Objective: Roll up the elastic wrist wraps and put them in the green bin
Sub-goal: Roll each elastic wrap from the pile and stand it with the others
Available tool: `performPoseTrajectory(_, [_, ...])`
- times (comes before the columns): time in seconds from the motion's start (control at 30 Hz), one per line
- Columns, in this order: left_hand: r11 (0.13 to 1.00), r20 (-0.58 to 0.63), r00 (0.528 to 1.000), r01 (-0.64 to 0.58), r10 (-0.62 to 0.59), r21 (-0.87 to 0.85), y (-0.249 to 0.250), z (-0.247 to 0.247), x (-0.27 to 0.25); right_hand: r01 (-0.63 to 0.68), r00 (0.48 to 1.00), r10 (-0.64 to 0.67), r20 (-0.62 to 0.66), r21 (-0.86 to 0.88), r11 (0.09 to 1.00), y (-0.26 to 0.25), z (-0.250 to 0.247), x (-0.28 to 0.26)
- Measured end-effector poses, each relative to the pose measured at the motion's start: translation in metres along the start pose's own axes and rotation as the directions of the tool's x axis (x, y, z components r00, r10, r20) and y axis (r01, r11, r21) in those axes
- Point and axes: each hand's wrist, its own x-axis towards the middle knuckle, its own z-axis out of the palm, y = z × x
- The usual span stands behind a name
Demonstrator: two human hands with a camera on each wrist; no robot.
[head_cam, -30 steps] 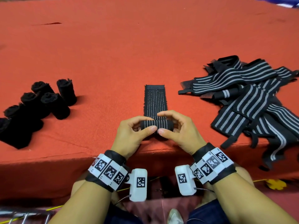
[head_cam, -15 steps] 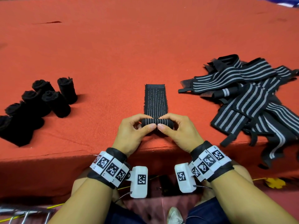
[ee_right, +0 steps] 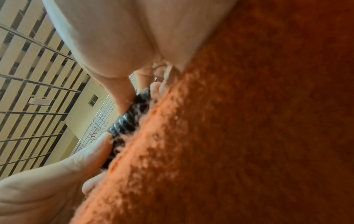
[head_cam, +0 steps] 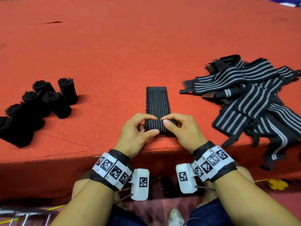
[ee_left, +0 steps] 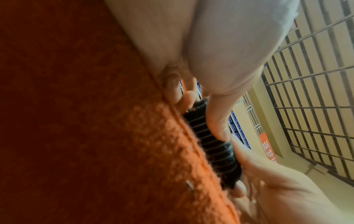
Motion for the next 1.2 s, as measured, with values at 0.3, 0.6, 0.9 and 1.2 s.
performPoseTrajectory(0.3, [0.998, -0.042, 0.998, 0.052, -0.050, 0.047, -0.0001, 0.0038, 0.0025, 0.053, 0.997, -0.055, 0.053, 0.034, 0.998, -0.0015, 0.0006, -0.0010])
performPoseTrajectory(0.6, [0.999, -0.092, 0.996, -0.003, 0.007, 0.044, -0.0032, 0.0031, 0.0012, -0.019, 0.999, 0.024, 0.039, -0.109, 0.994, -0.0028, 0.0013, 0.0005])
performPoseTrajectory(0.9, [0.993, -0.050, 0.997, 0.070, -0.066, 0.097, -0.0033, 0.0034, 0.0047, 0.012, 0.991, 0.001, 0.133, -0.092, 0.996, -0.0035, 0.0005, -0.0005])
performPoseTrajectory(1.2, [0.990, -0.024, 1.000, 0.023, -0.020, 0.139, -0.0024, 0.0038, 0.0028, -0.015, 0.999, 0.018, 0.043, -0.066, 0.998, -0.0020, 0.0012, -0.0007])
